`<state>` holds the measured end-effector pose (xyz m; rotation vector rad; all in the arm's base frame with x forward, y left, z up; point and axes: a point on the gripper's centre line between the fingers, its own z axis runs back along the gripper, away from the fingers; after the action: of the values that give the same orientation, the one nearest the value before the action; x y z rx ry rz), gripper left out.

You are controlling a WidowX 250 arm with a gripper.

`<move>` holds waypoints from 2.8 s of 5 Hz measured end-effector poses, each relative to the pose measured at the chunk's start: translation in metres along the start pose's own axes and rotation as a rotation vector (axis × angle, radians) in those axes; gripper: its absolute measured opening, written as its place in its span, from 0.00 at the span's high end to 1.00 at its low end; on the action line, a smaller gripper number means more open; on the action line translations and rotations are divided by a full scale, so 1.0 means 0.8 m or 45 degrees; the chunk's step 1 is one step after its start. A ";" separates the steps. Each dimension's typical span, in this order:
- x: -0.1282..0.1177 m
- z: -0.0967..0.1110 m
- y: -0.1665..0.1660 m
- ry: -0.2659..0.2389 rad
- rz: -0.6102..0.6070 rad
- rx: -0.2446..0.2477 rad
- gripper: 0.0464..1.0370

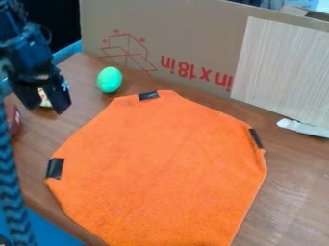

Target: Fold the clothe from bottom left to top right

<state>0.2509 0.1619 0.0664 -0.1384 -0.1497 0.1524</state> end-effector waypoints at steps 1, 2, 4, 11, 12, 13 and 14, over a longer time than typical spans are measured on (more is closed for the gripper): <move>-0.034 -0.009 -0.016 -0.077 0.148 -0.083 0.04; -0.056 -0.017 -0.011 -0.168 0.322 -0.227 0.04; -0.072 -0.048 -0.010 -0.179 0.337 -0.115 0.04; -0.075 -0.089 -0.007 -0.173 0.269 0.014 0.97; -0.085 -0.081 0.002 -0.109 0.383 -0.028 0.98; -0.084 -0.055 -0.009 -0.099 0.404 -0.093 0.98; -0.061 -0.024 -0.044 -0.125 0.376 -0.150 0.98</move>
<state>0.2108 0.1171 0.0458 -0.2706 -0.2359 0.4452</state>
